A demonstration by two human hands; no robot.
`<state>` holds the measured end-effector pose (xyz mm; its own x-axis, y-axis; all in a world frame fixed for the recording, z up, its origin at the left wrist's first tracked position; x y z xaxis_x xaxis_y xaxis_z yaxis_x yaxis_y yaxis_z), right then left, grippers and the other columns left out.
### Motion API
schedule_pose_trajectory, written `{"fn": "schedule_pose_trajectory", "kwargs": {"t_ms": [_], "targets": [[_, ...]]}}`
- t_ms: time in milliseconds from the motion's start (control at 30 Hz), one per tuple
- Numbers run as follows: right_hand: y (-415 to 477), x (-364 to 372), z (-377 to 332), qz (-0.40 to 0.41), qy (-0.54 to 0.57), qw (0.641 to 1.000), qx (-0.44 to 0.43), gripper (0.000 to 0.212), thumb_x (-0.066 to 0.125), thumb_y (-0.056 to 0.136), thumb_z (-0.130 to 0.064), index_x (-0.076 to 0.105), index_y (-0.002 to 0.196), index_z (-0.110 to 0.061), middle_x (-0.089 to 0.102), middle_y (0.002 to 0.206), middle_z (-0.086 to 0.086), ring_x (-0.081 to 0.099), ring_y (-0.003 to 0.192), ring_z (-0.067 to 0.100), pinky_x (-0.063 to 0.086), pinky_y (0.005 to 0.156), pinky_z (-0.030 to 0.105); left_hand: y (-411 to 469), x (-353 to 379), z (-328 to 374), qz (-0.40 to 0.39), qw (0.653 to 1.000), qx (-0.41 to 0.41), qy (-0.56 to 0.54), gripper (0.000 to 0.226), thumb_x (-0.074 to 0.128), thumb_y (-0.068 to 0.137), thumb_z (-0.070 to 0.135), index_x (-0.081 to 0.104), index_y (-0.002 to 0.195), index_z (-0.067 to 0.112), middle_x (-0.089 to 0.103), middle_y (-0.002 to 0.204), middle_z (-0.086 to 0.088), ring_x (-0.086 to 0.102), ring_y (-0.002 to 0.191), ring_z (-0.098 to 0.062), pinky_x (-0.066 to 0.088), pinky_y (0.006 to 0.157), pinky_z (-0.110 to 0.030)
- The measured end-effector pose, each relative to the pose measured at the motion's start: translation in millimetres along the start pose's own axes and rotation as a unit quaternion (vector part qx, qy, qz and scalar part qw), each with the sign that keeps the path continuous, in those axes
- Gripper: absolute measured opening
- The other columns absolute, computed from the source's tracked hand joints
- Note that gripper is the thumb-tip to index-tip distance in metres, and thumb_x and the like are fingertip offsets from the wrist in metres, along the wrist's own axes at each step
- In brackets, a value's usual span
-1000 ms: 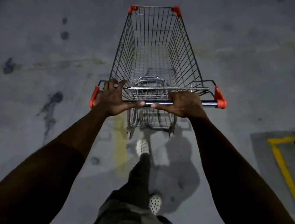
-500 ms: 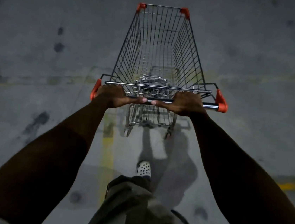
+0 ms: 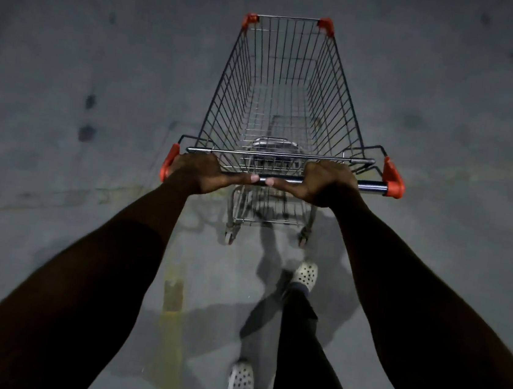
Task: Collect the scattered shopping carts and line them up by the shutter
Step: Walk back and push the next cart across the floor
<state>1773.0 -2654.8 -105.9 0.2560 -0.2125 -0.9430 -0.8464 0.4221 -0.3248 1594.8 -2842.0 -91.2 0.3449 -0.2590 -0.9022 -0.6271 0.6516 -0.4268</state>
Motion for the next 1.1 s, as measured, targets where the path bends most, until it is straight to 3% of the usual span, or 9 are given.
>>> {"fn": "schedule_pose_trajectory", "kwargs": {"t_ms": [100, 400, 567, 733, 800, 867, 933, 1000, 1100], "targets": [[68.6, -25.7, 43.0, 0.013, -0.013, 1.000, -0.005, 0.109, 0.010, 0.065, -0.108, 0.066, 0.071, -0.015, 0.058, 0.069, 0.003, 0.059, 0.071, 0.020, 0.051, 0.085, 0.039, 69.7, -27.7, 21.8, 0.012, 1.000, -0.016, -0.006, 0.119, 0.010, 0.044, 0.115, 0.073, 0.082, 0.021, 0.074, 0.113, -0.003, 0.062, 0.118, -0.024, 0.007, 0.121, -0.060], [242.3, -104.7, 154.7, 0.013, -0.013, 0.999, -0.038, 0.103, 0.017, 0.063, -0.107, 0.058, 0.062, -0.013, 0.061, 0.060, 0.002, 0.060, 0.059, 0.016, 0.055, 0.075, 0.032, 242.3, -109.0, 80.2, 0.013, 0.998, -0.059, -0.018, 0.130, 0.006, 0.045, 0.115, 0.075, 0.101, 0.020, 0.073, 0.120, -0.005, 0.060, 0.125, -0.026, 0.005, 0.122, -0.060], [339.2, -143.9, 197.9, 0.091, -0.010, 0.995, -0.047, 0.078, 0.045, 0.078, -0.093, 0.041, 0.048, -0.021, 0.036, 0.040, -0.008, 0.044, 0.041, 0.014, 0.047, 0.057, 0.026, 349.6, -153.4, 91.2, 0.026, 0.998, -0.054, -0.017, 0.125, 0.006, 0.044, 0.115, 0.075, 0.087, 0.020, 0.074, 0.116, -0.003, 0.061, 0.124, -0.025, 0.005, 0.122, -0.061], [454.3, -171.3, 236.2, 0.152, 0.024, 0.987, -0.041, 0.107, 0.013, 0.062, -0.110, 0.059, 0.054, -0.014, 0.057, 0.050, 0.001, 0.060, 0.049, 0.019, 0.052, 0.060, 0.032, 469.6, -203.9, 94.4, 0.052, 0.998, -0.039, -0.018, 0.115, 0.006, 0.048, 0.114, 0.068, 0.077, 0.022, 0.075, 0.108, -0.002, 0.064, 0.116, -0.025, 0.008, 0.121, -0.063], [503.0, -190.4, 253.2, 0.105, 0.017, 0.994, -0.006, 0.110, 0.029, 0.067, -0.107, 0.073, 0.090, -0.008, 0.072, 0.089, 0.010, 0.070, 0.090, 0.030, 0.052, 0.086, 0.043, 518.6, -226.2, 94.6, 0.059, 0.997, -0.039, -0.024, 0.118, 0.006, 0.048, 0.114, 0.072, 0.081, 0.021, 0.075, 0.107, -0.001, 0.064, 0.115, -0.024, 0.009, 0.121, -0.063], [539.1, -218.2, 267.3, 0.060, 0.000, 0.998, -0.018, 0.091, 0.034, 0.070, -0.100, 0.064, 0.076, -0.014, 0.066, 0.073, -0.001, 0.067, 0.075, 0.020, 0.049, 0.077, 0.033, 563.7, -252.1, 96.7, 0.068, 0.997, -0.031, -0.027, 0.124, 0.006, 0.046, 0.114, 0.076, 0.098, 0.026, 0.074, 0.114, 0.000, 0.062, 0.119, -0.023, 0.009, 0.122, -0.062], [568.8, -253.1, 272.5, 0.132, 0.021, 0.989, -0.068, 0.061, 0.049, 0.082, -0.082, 0.035, 0.055, -0.029, 0.035, 0.043, -0.019, 0.039, 0.045, -0.001, 0.037, 0.056, 0.021, 607.1, -276.9, 100.0, 0.066, 0.997, -0.013, -0.029, 0.126, 0.006, 0.050, 0.113, 0.066, 0.129, 0.037, 0.068, 0.132, 0.001, 0.057, 0.130, -0.024, 0.010, 0.122, -0.060], [603.3, -270.4, 281.8, 0.210, 0.027, 0.973, -0.094, 0.060, 0.062, 0.084, -0.072, 0.019, 0.058, -0.038, 0.015, 0.045, -0.024, 0.023, 0.044, -0.008, 0.025, 0.047, 0.014, 646.7, -298.4, 100.1, 0.056, 0.998, 0.011, -0.031, 0.125, 0.006, 0.053, 0.112, 0.054, 0.143, 0.041, 0.061, 0.143, 0.003, 0.051, 0.137, -0.025, 0.011, 0.122, -0.061], [667.3, -272.9, 305.6, 0.054, -0.012, 0.997, 0.046, 0.077, 0.032, 0.072, -0.102, 0.040, 0.058, -0.026, 0.049, 0.058, -0.006, 0.056, 0.065, 0.017, 0.045, 0.067, 0.027, 692.2, -342.4, 105.6, 0.041, 0.998, 0.035, -0.038, 0.109, 0.017, 0.067, 0.106, 0.057, 0.140, 0.035, 0.060, 0.144, 0.001, 0.050, 0.138, -0.024, 0.011, 0.123, -0.057]]}}
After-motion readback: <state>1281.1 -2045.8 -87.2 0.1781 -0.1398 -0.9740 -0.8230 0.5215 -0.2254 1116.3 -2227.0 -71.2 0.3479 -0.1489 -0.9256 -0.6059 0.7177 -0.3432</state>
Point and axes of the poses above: each hand's wrist, its own y-axis towards the middle knuckle, its own x-axis out of the palm, z = x × y, the point moved 1 cm from there along y, towards the middle knuckle
